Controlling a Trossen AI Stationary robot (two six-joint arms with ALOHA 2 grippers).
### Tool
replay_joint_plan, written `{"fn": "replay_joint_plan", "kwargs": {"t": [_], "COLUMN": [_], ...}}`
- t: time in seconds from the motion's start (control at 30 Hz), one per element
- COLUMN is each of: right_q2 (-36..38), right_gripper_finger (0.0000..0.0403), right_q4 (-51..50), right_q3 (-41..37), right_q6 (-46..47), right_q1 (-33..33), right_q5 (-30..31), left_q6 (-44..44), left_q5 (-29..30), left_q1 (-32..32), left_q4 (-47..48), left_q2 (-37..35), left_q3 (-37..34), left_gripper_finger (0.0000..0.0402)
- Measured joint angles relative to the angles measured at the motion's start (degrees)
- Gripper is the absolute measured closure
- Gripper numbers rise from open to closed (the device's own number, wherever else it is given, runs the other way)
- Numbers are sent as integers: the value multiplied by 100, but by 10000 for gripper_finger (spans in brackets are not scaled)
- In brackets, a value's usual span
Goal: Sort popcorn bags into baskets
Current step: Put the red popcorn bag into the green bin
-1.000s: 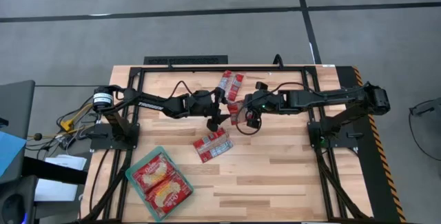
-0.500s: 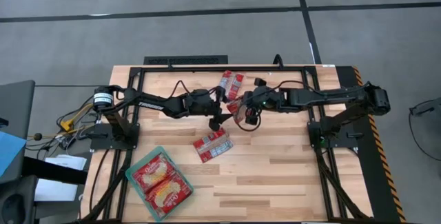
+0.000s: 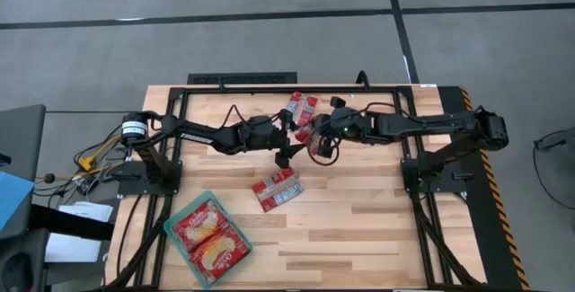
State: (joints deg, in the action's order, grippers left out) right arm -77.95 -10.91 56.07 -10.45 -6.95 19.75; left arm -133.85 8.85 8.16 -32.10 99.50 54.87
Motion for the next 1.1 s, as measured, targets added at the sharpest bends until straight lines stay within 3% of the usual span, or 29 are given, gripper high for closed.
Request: {"fn": "replay_joint_plan", "kwargs": {"t": [0.17, 0.37, 0.57, 1.1], "right_q2": [0, 2, -7, -7], "right_gripper_finger": [390, 385, 385, 386], "right_q4": [113, 514, 761, 749], "right_q3": [-2, -2, -11, -6], "right_q6": [-176, -337, -328, -523], "right_q1": [-104, -176, -174, 39], "right_q5": [0, 15, 153, 366], "left_q6": [-480, -806, -798, -634], "left_q5": [98, 650, 953, 999], "left_q1": [-101, -264, -275, -32], "left_q4": [-187, -528, -570, -532], "left_q2": [0, 0, -7, -7], "left_q3": [0, 0, 17, 17], "left_gripper_finger": [157, 157, 157, 157]}}
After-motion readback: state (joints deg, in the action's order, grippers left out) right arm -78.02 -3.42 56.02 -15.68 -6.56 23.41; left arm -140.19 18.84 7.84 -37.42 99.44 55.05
